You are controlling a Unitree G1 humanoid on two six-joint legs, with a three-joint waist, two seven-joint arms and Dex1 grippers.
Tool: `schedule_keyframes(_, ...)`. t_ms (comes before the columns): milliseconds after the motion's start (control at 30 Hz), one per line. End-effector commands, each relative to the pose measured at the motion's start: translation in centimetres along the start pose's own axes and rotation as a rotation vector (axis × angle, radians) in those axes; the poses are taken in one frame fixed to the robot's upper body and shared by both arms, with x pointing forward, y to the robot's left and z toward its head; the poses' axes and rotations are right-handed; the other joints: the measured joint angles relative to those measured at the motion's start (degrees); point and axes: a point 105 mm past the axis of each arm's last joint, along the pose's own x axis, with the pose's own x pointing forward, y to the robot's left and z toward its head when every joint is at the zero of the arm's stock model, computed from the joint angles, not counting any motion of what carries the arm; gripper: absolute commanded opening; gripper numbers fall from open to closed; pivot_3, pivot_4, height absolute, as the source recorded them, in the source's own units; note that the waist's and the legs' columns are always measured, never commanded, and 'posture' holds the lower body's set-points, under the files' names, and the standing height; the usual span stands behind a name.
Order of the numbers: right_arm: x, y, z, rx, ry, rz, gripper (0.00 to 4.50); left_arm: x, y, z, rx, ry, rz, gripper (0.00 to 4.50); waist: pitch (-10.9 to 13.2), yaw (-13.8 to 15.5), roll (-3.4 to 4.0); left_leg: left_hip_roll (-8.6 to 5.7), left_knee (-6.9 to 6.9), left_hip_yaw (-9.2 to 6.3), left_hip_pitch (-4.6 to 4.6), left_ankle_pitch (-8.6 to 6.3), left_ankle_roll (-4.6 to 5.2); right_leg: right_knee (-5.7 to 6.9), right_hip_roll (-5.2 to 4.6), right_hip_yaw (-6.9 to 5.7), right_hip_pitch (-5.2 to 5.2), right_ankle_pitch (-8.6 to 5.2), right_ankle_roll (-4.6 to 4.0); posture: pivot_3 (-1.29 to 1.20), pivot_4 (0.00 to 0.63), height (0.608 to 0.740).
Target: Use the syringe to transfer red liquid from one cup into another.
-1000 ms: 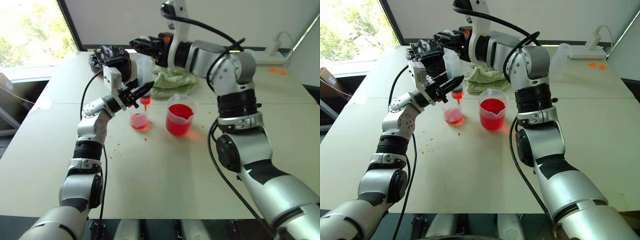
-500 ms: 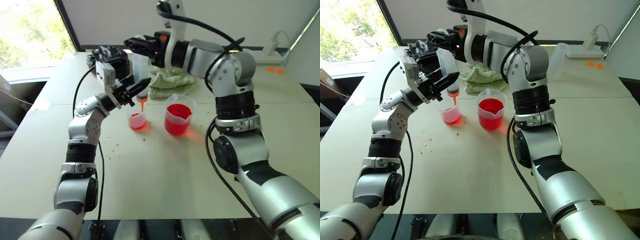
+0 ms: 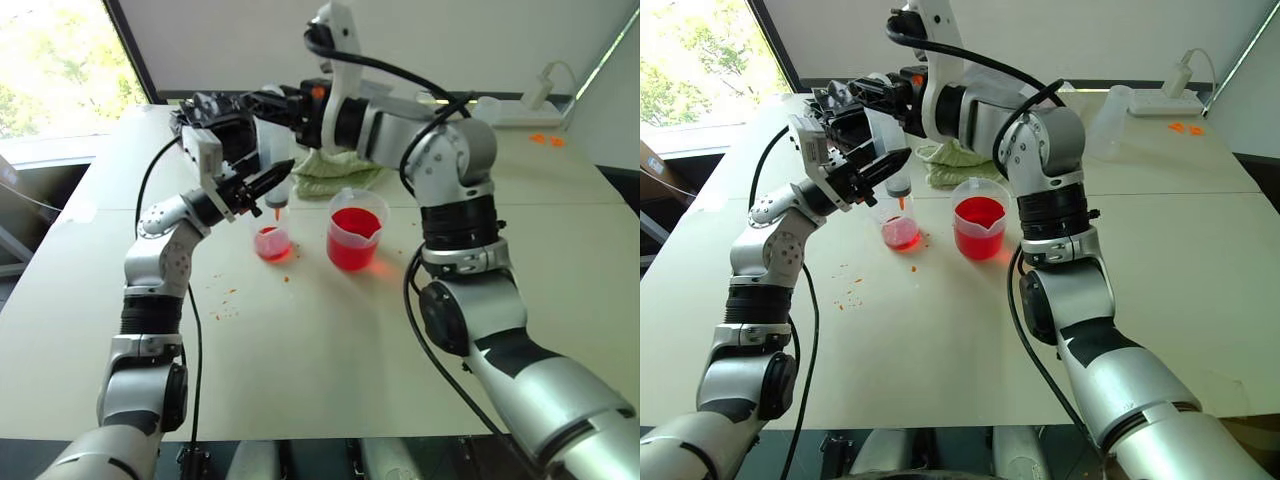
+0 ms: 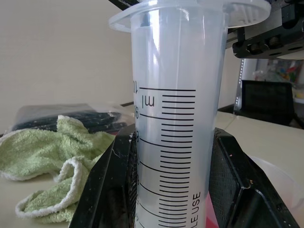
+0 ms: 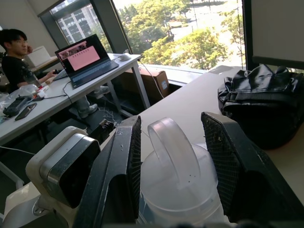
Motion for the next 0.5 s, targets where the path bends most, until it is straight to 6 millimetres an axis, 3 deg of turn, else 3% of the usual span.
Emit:
schedule_keyframes(33,1.1,1.8,-2.3,0.015,0.080,0.077,1.44,-0.7,1.5,4.1,0.077,-0.113,0.076,1.42,0.0,0.0,0.00,0.00,0.00,0.00,0.00,0.00,0.00,0.00,0.00,0.00,0.00,0.00,0.00,0.00,0.150,0.711)
schedule_keyframes(500,1.0,1.7,-4.1,0.003,0.119,0.074,1.44,-0.7,1.8,4.6,0.087,-0.120,0.084,1.42,0.0,0.0,0.00,0.00,0.00,-0.01,0.00,0.00,0.00,0.00,0.00,0.00,0.00,0.00,0.00,0.00,0.150,0.711)
